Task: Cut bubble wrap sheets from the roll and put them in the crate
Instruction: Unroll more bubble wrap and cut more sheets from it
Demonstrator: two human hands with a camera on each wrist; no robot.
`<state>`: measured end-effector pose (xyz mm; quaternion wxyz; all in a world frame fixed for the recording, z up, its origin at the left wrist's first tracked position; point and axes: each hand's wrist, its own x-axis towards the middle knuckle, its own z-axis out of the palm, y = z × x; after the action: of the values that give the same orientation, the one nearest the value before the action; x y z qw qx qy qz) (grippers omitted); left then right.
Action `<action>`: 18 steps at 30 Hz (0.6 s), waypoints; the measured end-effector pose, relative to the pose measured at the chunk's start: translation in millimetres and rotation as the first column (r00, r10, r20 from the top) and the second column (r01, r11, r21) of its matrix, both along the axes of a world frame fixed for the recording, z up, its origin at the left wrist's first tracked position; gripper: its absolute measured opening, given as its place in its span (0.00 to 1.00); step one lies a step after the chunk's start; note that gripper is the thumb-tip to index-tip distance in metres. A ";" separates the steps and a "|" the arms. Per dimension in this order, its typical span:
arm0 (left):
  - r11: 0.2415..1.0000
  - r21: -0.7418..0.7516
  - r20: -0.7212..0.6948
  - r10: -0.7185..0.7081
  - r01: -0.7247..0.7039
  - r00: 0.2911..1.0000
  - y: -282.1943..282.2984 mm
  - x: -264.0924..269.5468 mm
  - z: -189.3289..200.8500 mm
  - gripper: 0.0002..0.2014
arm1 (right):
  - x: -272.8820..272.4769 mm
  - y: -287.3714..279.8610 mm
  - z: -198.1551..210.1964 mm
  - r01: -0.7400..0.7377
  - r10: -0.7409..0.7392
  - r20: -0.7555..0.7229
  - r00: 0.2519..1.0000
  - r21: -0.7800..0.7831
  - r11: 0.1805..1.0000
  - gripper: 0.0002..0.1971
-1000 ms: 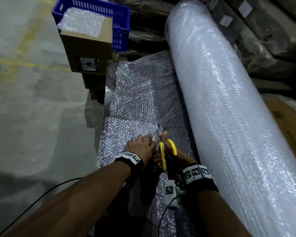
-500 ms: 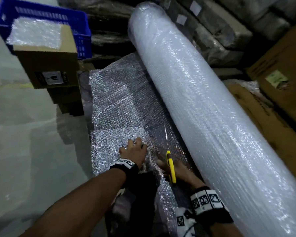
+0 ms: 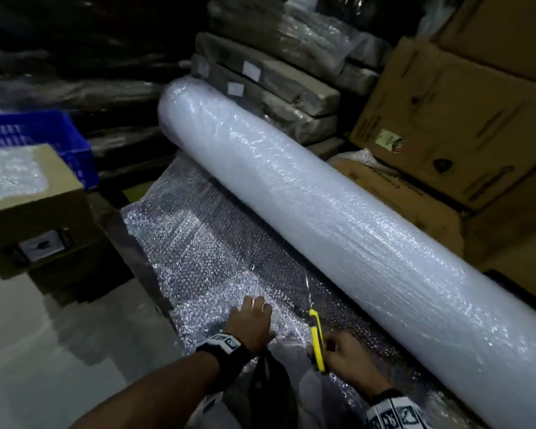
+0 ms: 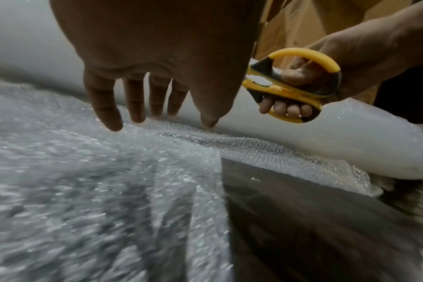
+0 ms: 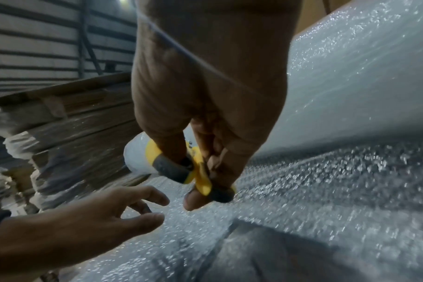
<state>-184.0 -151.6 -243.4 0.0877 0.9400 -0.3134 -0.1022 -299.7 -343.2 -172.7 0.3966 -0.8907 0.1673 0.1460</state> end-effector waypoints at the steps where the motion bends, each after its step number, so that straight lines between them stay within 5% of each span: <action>1: 1.000 -0.006 0.026 -0.030 0.030 0.999 11.1 3.0 2.2 0.27 | -0.8 9.6 -2.9 0.008 -0.008 0.017 1.000 -0.009 1.000 0.08; 6: 0.992 0.027 0.055 -0.128 0.127 0.990 90.7 26.4 9.1 0.24 | -7.0 80.2 -27.0 0.227 -0.236 0.071 0.969 0.120 0.967 0.09; 9: 0.983 0.088 0.043 -0.165 0.161 0.985 142.0 39.3 13.3 0.24 | -15.3 136.5 -40.2 0.410 -0.432 0.018 0.902 0.284 0.867 0.17; 15: 0.970 0.163 0.050 -0.189 0.178 0.981 222.1 63.5 16.6 0.21 | -24.3 240.9 -26.8 0.616 -0.724 -0.136 0.677 0.644 0.454 0.14; 18: 0.942 0.205 0.064 -0.284 0.266 0.957 241.9 85.0 24.4 0.20 | -16.4 278.6 -21.8 0.646 -0.757 -0.233 0.610 0.699 0.306 0.18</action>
<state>-99.0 90.3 -219.0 -0.0344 0.8948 -0.4338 -0.1001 -316.1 -64.6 -194.5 0.7478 -0.4970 0.4373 -0.0517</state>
